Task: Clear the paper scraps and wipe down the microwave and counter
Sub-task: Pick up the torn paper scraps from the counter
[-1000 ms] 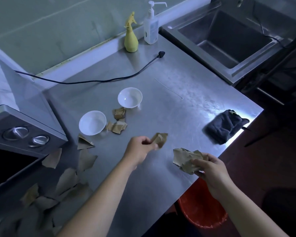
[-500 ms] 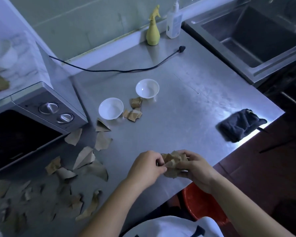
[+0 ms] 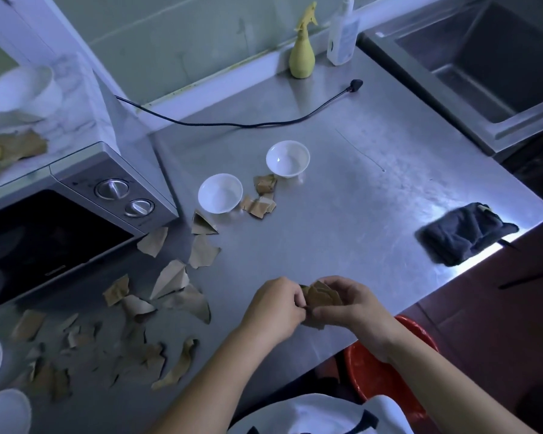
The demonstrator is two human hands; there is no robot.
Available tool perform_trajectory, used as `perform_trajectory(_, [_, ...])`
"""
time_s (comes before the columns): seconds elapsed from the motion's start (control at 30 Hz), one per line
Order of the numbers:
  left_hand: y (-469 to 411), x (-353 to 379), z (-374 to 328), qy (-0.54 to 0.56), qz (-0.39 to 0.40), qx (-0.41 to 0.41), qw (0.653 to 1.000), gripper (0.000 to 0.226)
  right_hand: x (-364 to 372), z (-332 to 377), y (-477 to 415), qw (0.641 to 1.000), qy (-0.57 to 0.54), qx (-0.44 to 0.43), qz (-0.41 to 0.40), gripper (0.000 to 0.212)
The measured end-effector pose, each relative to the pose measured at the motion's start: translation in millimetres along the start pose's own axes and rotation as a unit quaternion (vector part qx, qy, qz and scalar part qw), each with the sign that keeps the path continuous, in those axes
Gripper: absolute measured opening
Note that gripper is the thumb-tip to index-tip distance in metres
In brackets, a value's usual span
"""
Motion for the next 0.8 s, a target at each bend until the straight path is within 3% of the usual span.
perform_trajectory(0.07, [-2.4, 1.0, -0.9, -0.001, -0.002, 0.011, 1.000, 0.025, -6.9, 1.4, -1.4, 0.999, 0.010, -0.009, -0.037, 0.026])
perform_trajectory(0.17, [-7.1, 5.4, -6.1, 0.033, 0.014, 0.040, 0.999, 0.019, -21.0, -1.6, -2.3, 0.996, 0.010, -0.008, -0.084, 0.029])
perform_trajectory(0.27, [-17.1, 4.7, -11.2, 0.141, 0.026, 0.057, 0.988, 0.010, -50.8, -6.4, -2.6, 0.984, 0.006, -0.003, -0.177, 0.021])
perform_trajectory(0.37, [-46.1, -22.3, 6.9, 0.245, -0.039, 0.034, 0.968, 0.021, -78.1, -6.8, -1.2, 0.970, -0.022, -0.001, -0.241, 0.020])
perform_trajectory(0.47, [-85.9, -64.2, 30.5, 0.130, -0.115, -0.006, 0.985, 0.031, -92.6, 6.1, -1.3, 0.968, -0.039, -0.009, -0.247, 0.024])
perform_trajectory(0.6, [-140.4, -94.9, 26.1, -0.088, -0.097, 0.017, 0.991, 0.050, -104.5, 24.7, 3.8, 0.966, -0.046, -0.029, -0.253, 0.026])
perform_trajectory(0.7, [-170.2, -94.7, 9.8, -0.311, -0.042, 0.040, 0.949, 0.053, -107.2, 29.1, 10.0, 0.964, -0.056, -0.041, -0.256, 0.024])
perform_trajectory(0.8, [-183.9, -91.0, 0.7, -0.422, 0.000, 0.049, 0.905, 0.056, -107.0, 23.0, 17.8, 0.962, -0.072, -0.043, -0.262, 0.023])
Point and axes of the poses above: each hand's wrist, its own y-axis away from the middle knuckle, its own x-axis out of the palm, z = x × y, the point moved 10 cm from there along -y, towards the middle knuckle, and after that the axes turned 3 degrees about z, right-handed, at the moved point
